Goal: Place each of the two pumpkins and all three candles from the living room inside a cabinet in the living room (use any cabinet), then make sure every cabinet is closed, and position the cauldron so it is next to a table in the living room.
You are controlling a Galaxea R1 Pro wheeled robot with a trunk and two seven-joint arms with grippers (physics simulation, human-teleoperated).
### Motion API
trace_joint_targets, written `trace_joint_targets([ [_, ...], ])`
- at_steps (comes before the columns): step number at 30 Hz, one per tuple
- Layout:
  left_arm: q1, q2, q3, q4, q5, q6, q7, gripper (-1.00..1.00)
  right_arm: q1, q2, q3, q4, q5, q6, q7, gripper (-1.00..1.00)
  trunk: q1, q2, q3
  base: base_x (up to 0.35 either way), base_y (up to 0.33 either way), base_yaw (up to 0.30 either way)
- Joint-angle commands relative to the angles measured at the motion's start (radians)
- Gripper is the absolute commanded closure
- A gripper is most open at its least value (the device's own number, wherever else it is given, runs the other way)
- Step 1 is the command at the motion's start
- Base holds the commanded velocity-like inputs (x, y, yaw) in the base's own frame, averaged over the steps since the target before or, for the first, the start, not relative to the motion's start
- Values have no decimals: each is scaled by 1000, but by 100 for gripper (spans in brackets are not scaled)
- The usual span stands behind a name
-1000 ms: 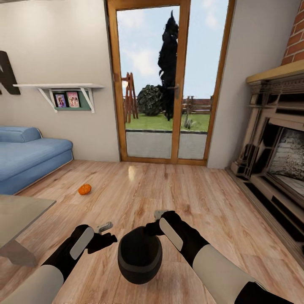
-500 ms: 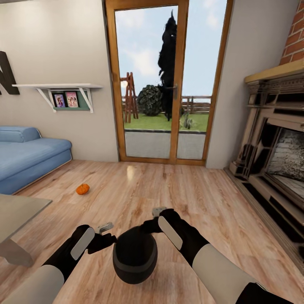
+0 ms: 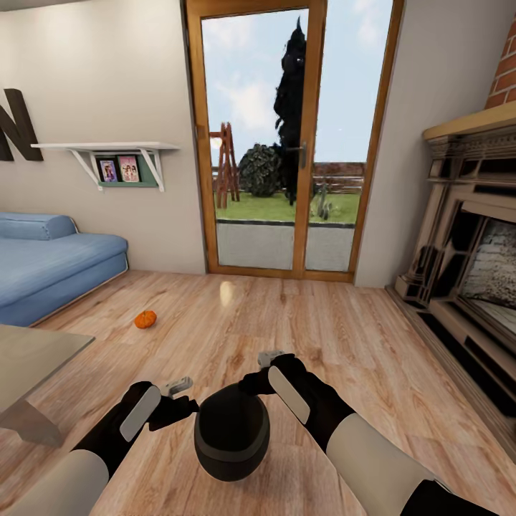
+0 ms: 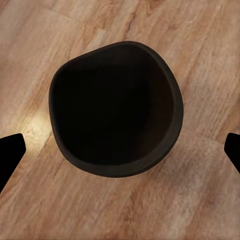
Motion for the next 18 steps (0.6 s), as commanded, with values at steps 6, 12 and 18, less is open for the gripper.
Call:
trace_joint_targets([
  [6,-1,1,-5,-2,11,1,9,-100,-1,0,2,-1,-10,2,-10,-100,0,0,-1,0,-136,89],
  [12,-1,1,-5,-2,11,1,8,-100,-1,0,2,-1,-10,2,-10,-100,0,0,-1,0,-124,271],
  [18,-1,0,-5,-2,11,1,9,-100,-1,0,2,-1,-10,2,-10,-100,0,0,-1,0,-192,290],
])
